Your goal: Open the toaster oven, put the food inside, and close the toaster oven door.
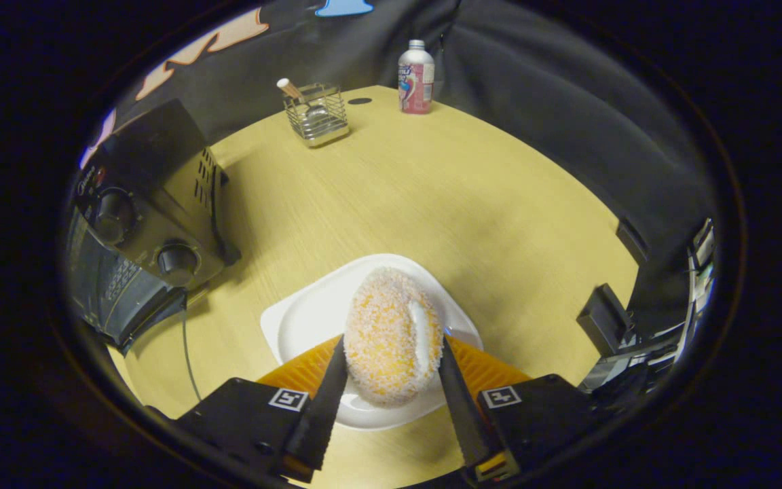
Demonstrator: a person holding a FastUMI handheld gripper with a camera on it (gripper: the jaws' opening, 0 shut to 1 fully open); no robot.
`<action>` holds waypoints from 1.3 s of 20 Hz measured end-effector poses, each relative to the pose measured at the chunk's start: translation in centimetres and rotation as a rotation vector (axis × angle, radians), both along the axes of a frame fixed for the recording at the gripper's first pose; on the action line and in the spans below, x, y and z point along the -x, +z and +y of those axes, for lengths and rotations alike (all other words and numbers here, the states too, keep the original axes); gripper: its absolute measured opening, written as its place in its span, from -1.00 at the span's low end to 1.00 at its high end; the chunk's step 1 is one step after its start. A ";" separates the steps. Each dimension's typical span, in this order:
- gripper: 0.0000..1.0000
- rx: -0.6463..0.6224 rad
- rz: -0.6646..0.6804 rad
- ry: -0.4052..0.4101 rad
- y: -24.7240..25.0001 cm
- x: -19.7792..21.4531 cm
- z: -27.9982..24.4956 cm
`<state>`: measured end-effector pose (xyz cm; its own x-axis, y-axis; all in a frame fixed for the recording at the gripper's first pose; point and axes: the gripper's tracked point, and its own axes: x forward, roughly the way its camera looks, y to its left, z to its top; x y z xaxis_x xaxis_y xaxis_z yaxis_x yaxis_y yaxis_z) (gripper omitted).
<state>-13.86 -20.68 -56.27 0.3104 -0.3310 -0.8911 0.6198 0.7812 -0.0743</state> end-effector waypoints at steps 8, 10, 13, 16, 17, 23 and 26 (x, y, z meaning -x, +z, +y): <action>0.47 0.081 -0.064 0.062 4.2 -1.1 0.9; 0.42 0.107 -0.091 0.085 5.9 -1.3 1.3; 0.42 0.142 -0.127 0.139 8.2 -1.6 2.5; 0.42 0.176 -0.168 0.223 10.1 -1.7 4.6; 0.42 0.187 -0.180 0.263 10.7 -1.8 5.6; 0.42 0.206 -0.214 0.475 11.8 -2.3 12.3; 0.42 0.225 -0.247 0.587 12.3 -3.7 15.9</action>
